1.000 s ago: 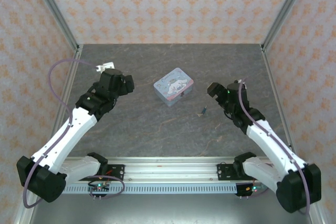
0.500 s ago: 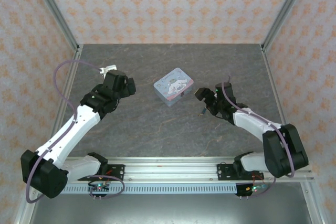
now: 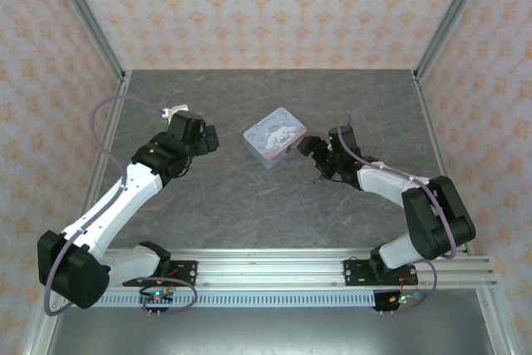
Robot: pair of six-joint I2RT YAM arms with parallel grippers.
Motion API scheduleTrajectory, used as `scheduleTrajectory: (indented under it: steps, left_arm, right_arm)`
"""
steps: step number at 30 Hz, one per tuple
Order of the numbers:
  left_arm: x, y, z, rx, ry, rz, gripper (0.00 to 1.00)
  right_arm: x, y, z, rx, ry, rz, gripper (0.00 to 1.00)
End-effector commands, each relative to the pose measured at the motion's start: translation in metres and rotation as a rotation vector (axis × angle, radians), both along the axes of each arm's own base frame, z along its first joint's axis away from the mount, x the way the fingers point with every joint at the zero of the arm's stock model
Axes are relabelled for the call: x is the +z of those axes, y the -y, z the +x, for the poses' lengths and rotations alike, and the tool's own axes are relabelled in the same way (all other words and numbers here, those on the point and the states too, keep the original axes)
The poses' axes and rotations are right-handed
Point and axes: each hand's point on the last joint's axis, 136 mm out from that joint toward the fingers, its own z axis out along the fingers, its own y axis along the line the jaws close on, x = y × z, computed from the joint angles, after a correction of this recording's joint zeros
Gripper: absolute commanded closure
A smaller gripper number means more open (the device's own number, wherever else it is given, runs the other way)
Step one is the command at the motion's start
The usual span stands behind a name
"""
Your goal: Unlock a padlock with a key
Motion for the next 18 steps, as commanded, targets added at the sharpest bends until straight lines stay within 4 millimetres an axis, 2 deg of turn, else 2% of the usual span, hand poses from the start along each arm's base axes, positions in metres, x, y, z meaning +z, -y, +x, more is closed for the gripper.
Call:
scheduleTrajectory:
  steps: [1, 6, 9, 13, 18]
  left_arm:
    - [-0.007, -0.003, -0.001, 0.022, -0.017, -0.001, 0.0]
    - [-0.008, -0.003, 0.0, 0.018, -0.02, 0.004, 0.0]
    - [-0.009, -0.003, 0.0, 0.018, -0.022, 0.006, 0.0]
    - [-0.009, -0.001, 0.003, 0.014, -0.019, -0.002, 0.0]
    - [-0.013, 0.001, 0.006, 0.019, -0.019, -0.01, 0.0]
  right_arm:
    - [-0.008, 0.007, 0.001, -0.03, -0.029, -0.037, 0.13]
    - [-0.017, 0.024, -0.016, -0.049, -0.076, -0.063, 0.14]
    - [-0.015, 0.039, -0.031, -0.067, -0.091, -0.066, 0.14]
    - [0.004, 0.055, -0.047, -0.099, -0.056, -0.074, 0.14]
    - [0.038, 0.06, -0.047, -0.111, 0.042, -0.061, 0.13]
